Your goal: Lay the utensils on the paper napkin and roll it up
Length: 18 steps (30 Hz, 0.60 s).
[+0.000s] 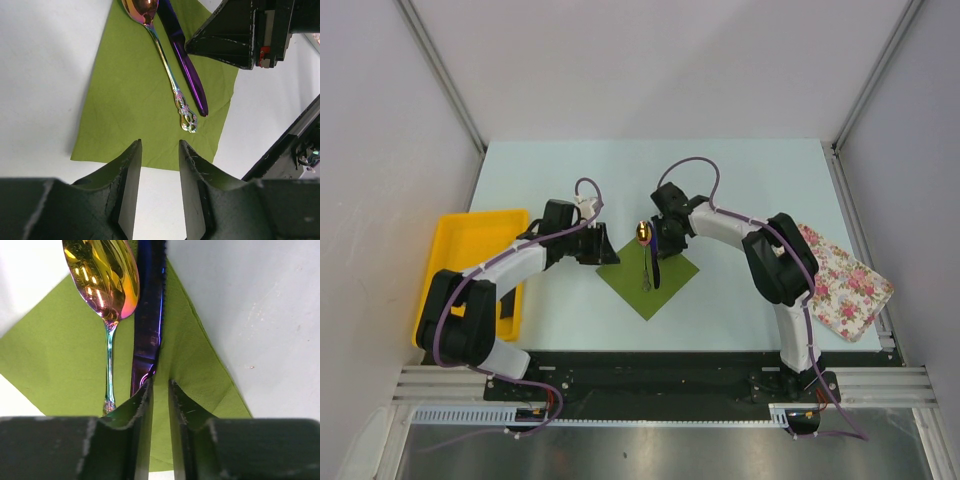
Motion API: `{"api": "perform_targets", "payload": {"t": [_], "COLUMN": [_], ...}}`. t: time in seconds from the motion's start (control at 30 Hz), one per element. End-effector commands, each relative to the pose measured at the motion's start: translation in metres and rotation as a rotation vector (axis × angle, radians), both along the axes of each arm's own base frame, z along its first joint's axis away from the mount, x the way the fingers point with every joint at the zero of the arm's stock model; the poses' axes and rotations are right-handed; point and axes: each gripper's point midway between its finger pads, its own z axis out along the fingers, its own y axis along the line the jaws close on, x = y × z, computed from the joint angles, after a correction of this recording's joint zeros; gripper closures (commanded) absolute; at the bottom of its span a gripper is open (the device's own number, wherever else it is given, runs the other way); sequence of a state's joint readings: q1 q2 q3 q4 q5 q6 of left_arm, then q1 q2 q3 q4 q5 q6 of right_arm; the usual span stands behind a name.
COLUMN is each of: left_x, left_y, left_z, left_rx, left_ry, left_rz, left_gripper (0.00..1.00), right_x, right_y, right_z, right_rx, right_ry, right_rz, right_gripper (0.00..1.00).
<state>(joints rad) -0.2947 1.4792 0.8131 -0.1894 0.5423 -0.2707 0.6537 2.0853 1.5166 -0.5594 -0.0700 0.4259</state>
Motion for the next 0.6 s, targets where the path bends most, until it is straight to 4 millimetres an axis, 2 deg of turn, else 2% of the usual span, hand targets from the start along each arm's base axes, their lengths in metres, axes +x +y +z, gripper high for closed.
{"api": "perform_targets", "payload": {"t": [0.0, 0.27, 0.43, 0.57], "left_x": [0.0041, 0.0040, 0.0050, 0.0051], "left_y": [-0.0025, -0.0022, -0.0025, -0.0026], "left_z": [0.0043, 0.0029, 0.0042, 0.0041], "left_rx": [-0.004, -0.001, -0.003, -0.003], "left_ry": [-0.023, -0.018, -0.024, -0.022], "left_rz": [0.001, 0.002, 0.002, 0.002], "left_gripper": [0.59, 0.58, 0.57, 0.57], "right_x": [0.0003, -0.0019, -0.0037, -0.0074], "right_y": [0.0033, -0.0004, -0.0008, -0.0006], "right_z": [-0.0094, -0.0106, -0.0023, -0.0055], "right_rx": [-0.017, -0.022, -0.011, -0.016], "right_ry": [0.020, 0.039, 0.034, 0.044], "right_rz": [-0.014, -0.023, -0.010, -0.007], "right_gripper": [0.73, 0.72, 0.68, 0.67]}}
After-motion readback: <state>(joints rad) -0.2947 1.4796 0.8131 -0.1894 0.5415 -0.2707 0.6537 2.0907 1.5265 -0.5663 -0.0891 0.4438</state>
